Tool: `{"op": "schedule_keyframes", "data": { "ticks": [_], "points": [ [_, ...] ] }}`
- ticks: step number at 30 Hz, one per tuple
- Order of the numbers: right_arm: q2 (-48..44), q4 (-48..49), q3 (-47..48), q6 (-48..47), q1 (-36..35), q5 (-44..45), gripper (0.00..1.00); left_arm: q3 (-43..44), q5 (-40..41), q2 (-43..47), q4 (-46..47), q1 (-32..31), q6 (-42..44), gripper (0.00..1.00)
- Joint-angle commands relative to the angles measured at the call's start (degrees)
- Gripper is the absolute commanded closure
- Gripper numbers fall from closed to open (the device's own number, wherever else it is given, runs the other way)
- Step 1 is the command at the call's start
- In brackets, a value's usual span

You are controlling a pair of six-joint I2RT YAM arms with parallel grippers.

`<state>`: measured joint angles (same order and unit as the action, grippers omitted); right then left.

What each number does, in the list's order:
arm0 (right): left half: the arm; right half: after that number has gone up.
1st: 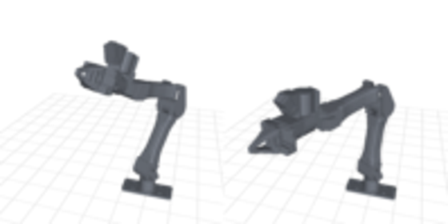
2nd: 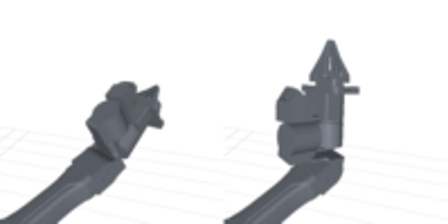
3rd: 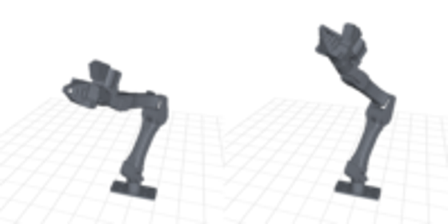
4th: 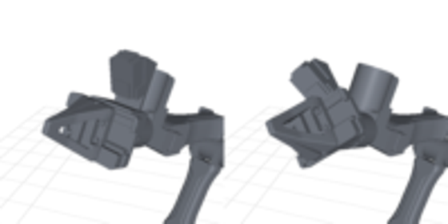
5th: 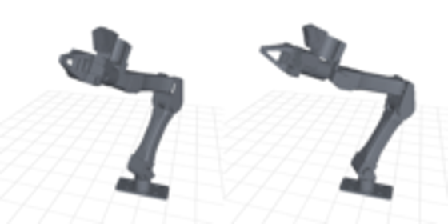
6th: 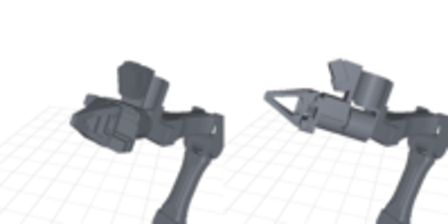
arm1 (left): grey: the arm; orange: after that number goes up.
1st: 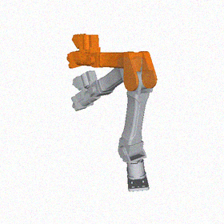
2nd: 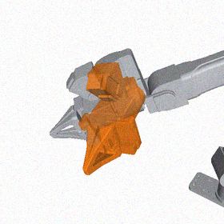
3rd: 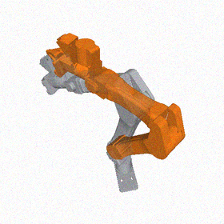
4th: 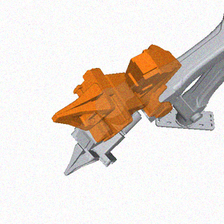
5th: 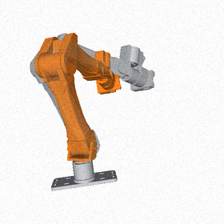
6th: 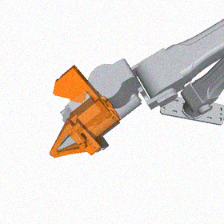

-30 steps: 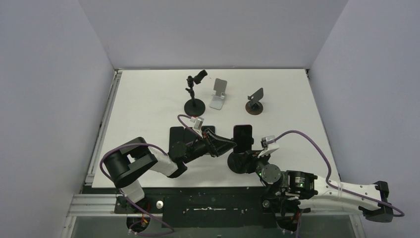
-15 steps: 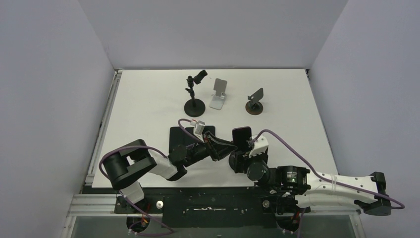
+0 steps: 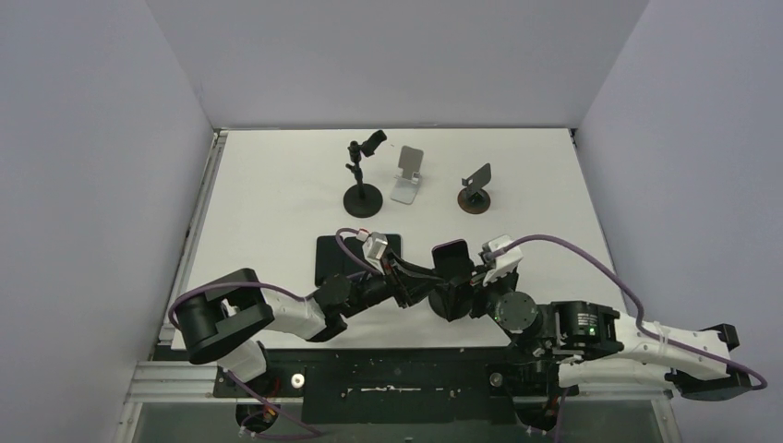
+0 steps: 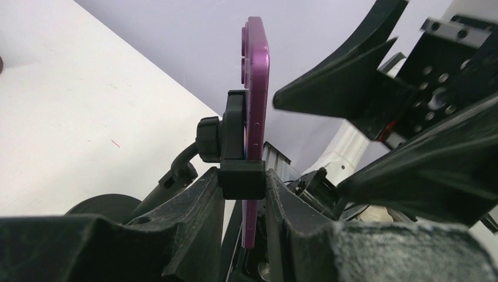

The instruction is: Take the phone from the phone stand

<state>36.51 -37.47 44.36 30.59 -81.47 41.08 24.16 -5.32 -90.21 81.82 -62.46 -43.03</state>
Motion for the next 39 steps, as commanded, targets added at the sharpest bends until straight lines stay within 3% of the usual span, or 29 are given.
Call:
{"op": "schedule_keyframes", "data": {
  "ticks": [1,7,13,17,23,33,39],
  "points": [
    [-0.28,-3.60,6.29,0.58,-0.53,2.04,0.03,2.17,0.73,1.56,-1.51,-0.61,2.74,1.00],
    [3.21,-1.31,12.06,4.33,-0.55,7.64,0.02,2.43,1.31,1.00,-3.05,-1.92,4.34,1.00],
    [19.80,-15.83,23.95,13.27,-0.41,11.73,0.00,1.93,2.28,0.70,-2.72,-2.63,4.44,1.00],
    [24.78,-21.49,26.63,18.53,1.52,11.58,0.00,1.90,2.41,0.45,-2.14,-2.92,4.42,1.00],
    [24.45,-21.07,24.59,18.22,6.15,7.00,0.00,1.34,2.42,-0.05,-1.21,-3.29,4.27,1.00],
    [22.99,-18.42,25.97,12.45,6.96,5.13,0.00,0.98,2.32,0.05,-1.13,-3.29,4.51,1.00],
    [24.37,-15.97,23.93,7.35,16.46,-5.62,0.00,0.93,1.33,-0.30,-0.38,-3.29,4.18,1.00]
  ]
}}
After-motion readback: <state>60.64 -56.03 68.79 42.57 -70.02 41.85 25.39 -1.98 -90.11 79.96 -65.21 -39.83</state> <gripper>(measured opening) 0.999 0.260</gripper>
